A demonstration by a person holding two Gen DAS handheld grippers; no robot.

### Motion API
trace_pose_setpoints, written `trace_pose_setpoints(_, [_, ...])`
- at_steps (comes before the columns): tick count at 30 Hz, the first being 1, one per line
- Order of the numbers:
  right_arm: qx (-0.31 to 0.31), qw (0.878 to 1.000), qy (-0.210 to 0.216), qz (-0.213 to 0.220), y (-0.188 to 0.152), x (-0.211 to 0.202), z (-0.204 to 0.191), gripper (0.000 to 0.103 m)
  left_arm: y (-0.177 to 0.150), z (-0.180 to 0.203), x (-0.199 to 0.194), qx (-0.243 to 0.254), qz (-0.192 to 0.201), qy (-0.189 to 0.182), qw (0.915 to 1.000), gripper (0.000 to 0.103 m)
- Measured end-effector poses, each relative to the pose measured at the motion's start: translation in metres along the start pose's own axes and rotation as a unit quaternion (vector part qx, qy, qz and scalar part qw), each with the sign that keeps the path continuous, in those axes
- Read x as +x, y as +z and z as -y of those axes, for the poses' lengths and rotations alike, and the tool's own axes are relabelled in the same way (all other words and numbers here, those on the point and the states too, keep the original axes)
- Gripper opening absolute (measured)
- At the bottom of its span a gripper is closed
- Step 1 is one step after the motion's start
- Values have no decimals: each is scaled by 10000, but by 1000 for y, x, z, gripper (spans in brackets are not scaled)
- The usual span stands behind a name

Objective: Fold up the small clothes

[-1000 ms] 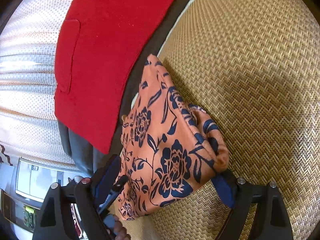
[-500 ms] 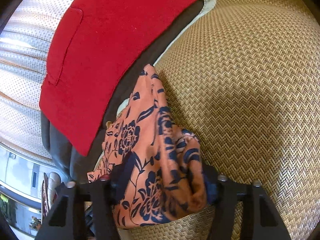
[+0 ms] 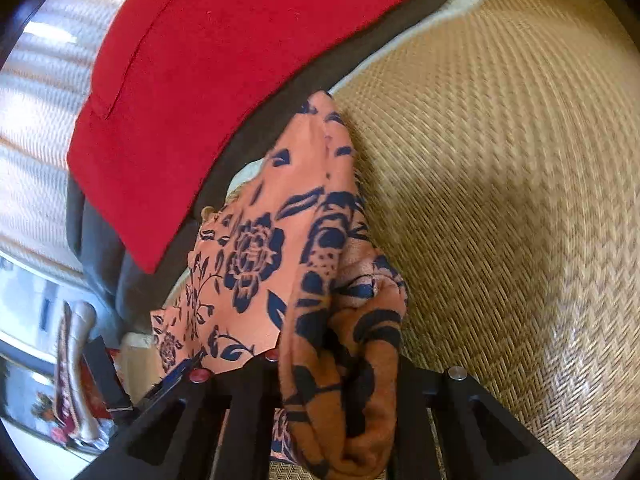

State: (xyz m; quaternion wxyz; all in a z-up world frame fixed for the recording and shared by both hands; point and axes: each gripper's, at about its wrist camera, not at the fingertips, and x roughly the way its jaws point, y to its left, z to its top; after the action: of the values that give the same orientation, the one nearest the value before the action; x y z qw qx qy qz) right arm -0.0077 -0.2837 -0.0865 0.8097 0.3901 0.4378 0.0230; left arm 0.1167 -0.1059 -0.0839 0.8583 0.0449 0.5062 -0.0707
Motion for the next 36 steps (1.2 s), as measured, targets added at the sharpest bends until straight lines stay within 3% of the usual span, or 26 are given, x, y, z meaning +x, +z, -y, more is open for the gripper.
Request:
trace_pose_setpoints(3, [-654, 9973, -10, 343, 12, -21, -48, 12, 9, -14, -4, -311, -161, -436, 9984, 82])
trace_pose_setpoints(5, [-1438, 9878, -83, 598, 15, -33, -98, 12, 14, -44, -23, -829, 46, -954, 9920, 81])
trace_pose_setpoints(7, [-2160, 9732, -81, 784, 8, -40, -149, 12, 15, -75, -41, -1290, 362, -1330, 9820, 81])
trace_pose_setpoints(10, [-3111, 9465, -50, 858, -13, -26, -220, 12, 7, -139, -64, -2050, 692, -1795, 9597, 81])
trace_pose_setpoints(14, [-3964, 9172, 9, 407, -68, 23, -294, 12, -23, -210, -75, -2834, 809, -1962, 9352, 81])
trace_pose_setpoints(18, [-4350, 8995, -117, -401, -125, 109, -310, 16, -47, -244, -64, -3124, 577, -2209, 9221, 81])
trace_pose_setpoints(21, [-4085, 9039, -247, -1245, -150, 166, -286, 16, -49, -250, -56, -3240, 424, -2670, 9066, 81])
trace_pose_setpoints(22, [-4069, 9054, -216, -1193, -151, 168, -281, 15, -46, -247, -55, -3214, 389, -2819, 9032, 81])
trace_pose_setpoints(28, [-3987, 9128, 133, -881, -130, 133, -285, 12, 2, -219, -58, -2595, 336, -3150, 9123, 81])
trace_pose_setpoints(30, [-4057, 9104, 185, -796, -131, 117, -279, 12, 20, -211, -49, -2431, 156, -3037, 9211, 81])
trace_pose_setpoints(33, [-4078, 9098, 198, -743, -138, 112, -276, 12, 41, -195, -22, -2129, -394, -2585, 9414, 78])
trace_pose_setpoints(34, [-4102, 9089, 192, -722, -141, 110, -274, 12, 46, -187, -13, -1921, -596, -2453, 9484, 74])
trace_pose_setpoints(36, [-4194, 9050, 162, -701, -144, 110, -273, 12, 53, -174, -2, -1559, -808, -2456, 9533, 36])
